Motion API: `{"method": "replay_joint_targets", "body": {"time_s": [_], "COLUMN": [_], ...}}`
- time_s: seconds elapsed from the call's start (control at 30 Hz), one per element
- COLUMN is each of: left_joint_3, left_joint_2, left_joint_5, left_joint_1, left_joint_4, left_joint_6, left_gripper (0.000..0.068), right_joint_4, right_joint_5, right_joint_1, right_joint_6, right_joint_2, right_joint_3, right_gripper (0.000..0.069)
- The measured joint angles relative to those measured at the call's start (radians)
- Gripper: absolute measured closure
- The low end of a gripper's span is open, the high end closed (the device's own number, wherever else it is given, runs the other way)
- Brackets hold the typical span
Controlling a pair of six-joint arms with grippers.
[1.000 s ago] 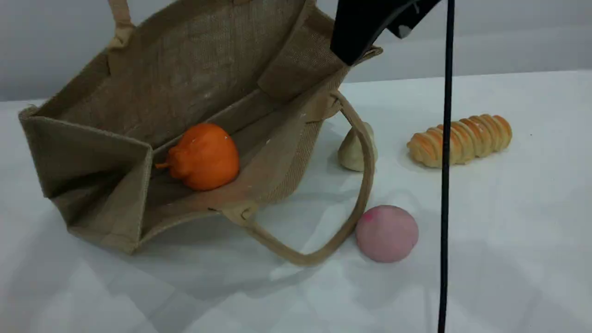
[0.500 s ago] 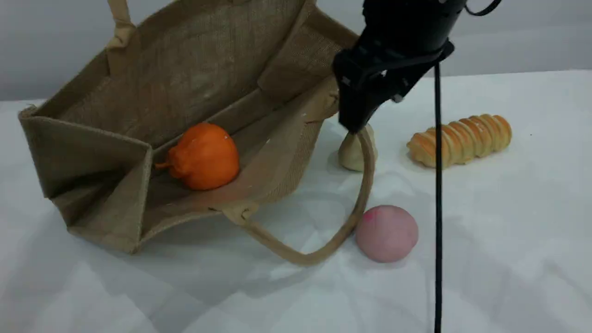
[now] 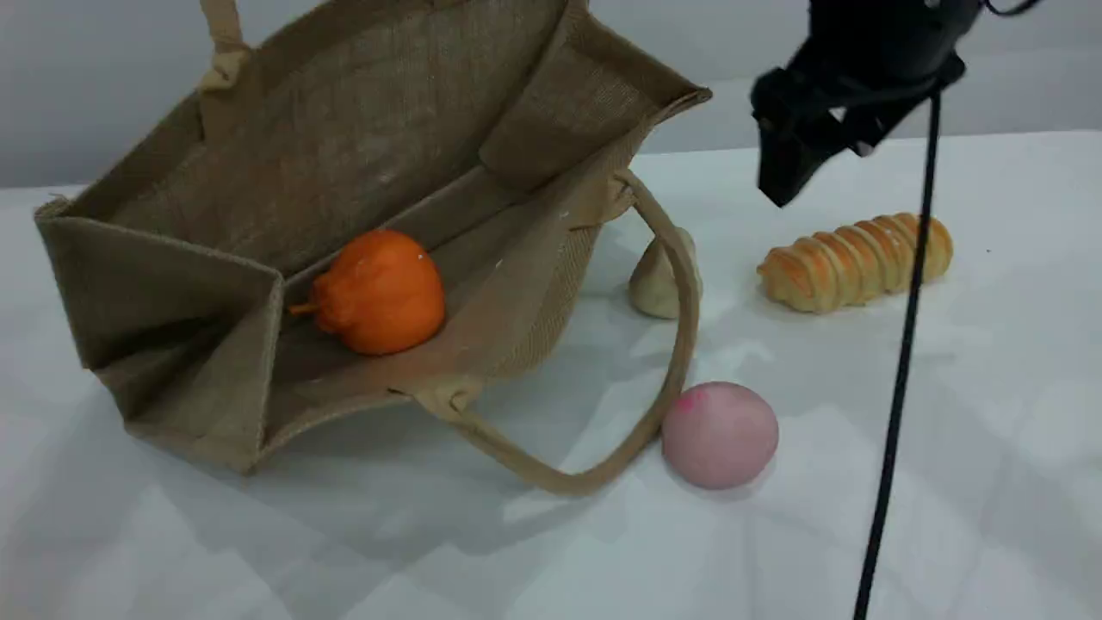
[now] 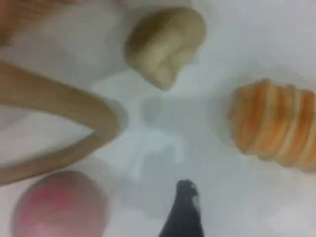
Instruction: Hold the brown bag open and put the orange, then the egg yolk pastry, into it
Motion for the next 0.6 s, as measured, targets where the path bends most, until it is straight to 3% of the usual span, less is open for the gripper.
{"method": "replay_joint_targets", "body": {"time_s": [0.27, 0.6], "left_joint_3": [0.000, 0.000], "left_joint_2": [0.000, 0.000], "left_joint_5": [0.000, 0.000], "left_joint_1": [0.000, 0.000], "left_joint_4": [-0.004, -0.005], "left_joint_6": [0.000, 0.001], "left_gripper": [0.0596, 0.0596], "right_joint_4": [0.058, 0.240], "right_joint_5": [-0.105, -0.117], "right_joint_1": [0.000, 0.000], "right_joint_6": [-0.029, -0.169], "right_joint_2": [0.083, 0.166], "right_joint_3": [-0.023, -0.062], "right_gripper": [0.0157, 0.0172]}}
